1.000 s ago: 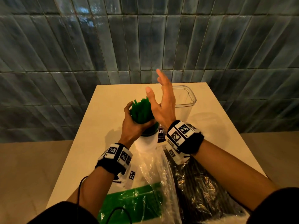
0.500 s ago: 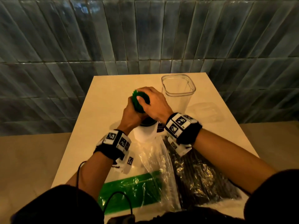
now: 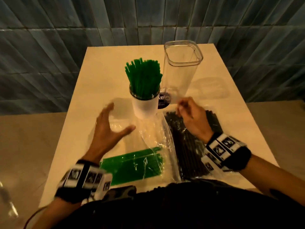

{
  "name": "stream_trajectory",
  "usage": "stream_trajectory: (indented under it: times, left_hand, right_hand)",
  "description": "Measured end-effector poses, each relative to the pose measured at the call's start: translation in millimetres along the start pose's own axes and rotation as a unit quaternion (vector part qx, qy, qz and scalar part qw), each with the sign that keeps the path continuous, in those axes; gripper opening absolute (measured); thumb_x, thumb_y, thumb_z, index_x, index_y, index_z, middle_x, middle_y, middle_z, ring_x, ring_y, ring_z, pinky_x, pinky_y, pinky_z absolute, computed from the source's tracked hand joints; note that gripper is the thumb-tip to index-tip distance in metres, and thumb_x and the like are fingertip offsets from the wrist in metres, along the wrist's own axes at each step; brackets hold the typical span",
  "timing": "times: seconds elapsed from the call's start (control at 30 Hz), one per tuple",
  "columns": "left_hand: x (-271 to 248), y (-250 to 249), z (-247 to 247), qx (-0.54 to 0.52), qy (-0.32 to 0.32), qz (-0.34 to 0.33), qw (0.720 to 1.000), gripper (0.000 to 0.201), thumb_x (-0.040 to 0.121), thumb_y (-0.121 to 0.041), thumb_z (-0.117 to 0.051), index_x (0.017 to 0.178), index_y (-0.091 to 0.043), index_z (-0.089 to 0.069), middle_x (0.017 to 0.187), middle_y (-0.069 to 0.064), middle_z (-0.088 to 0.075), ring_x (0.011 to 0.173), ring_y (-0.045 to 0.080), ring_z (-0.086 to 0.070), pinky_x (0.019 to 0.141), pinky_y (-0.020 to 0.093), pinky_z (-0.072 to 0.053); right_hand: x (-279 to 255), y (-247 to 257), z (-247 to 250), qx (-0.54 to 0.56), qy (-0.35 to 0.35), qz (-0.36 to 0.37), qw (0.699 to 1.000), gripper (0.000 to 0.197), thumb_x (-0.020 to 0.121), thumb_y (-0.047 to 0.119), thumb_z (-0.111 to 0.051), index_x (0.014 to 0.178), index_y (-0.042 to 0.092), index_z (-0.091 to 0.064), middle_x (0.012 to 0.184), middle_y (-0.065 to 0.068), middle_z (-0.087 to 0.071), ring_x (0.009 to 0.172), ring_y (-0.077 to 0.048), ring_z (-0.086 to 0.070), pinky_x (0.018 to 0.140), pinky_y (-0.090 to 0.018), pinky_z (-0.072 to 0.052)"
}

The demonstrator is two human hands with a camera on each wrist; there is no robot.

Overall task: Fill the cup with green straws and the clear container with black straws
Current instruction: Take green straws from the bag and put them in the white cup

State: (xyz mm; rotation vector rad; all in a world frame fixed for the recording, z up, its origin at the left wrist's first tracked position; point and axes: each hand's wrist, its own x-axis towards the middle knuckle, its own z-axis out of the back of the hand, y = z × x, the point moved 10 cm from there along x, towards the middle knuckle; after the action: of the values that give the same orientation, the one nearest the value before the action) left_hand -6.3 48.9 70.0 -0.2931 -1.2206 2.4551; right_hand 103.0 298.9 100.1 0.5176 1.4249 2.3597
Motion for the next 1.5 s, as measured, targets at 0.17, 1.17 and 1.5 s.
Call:
stream_trajectory:
  times: [0.17,1.17,1.5]
  left_hand:
    - [-79.4,87.8,-62.4,0.26,0.248,0.002,0.933,0.132,0.04,-0.098,-0.041,0.148,-0.034,-0.002,0.157,-0.001,0.006,0.142,0.019,0.016,0.114,0.049,0.006]
    - [-87.1,87.6,-94.9,0.349,0.283,-0.022,0.893,0.136,0.04,-0.101,-0.03,0.137,-0.028,0.031,0.142,0.006,0.042,0.135,0.027,0.035,0.105,0.048,0.025]
    - [-82.0,89.8,-97.7,0.321,0.295,0.003,0.9,0.135,0.052,-0.09,-0.051,0.13,-0.024,0.037,0.144,-0.001,0.036,0.136,0.02,0.029,0.107,0.047,0.017]
  right_hand:
    - [-44.0,-71.9,-62.9,-0.117,0.294,-0.171,0.933,0.028,0.091,0.002,-0.052,0.118,0.008,-0.058,0.105,-0.007,-0.065,0.095,-0.018,-0.064,0.088,-0.025,-0.051]
    - [-75.3,-49.5,-178.1,-0.455,0.452,0.065,0.765,0.04,0.09,0.031,-0.054,0.123,0.009,-0.049,0.124,-0.013,-0.055,0.111,-0.03,-0.055,0.093,-0.039,-0.047]
    - [-50.0,-47.4,-90.0,-0.496,0.438,0.038,0.749,0.021,0.086,0.032,-0.049,0.078,0.015,-0.057,0.083,-0.009,-0.063,0.075,-0.027,-0.061,0.066,-0.032,-0.048]
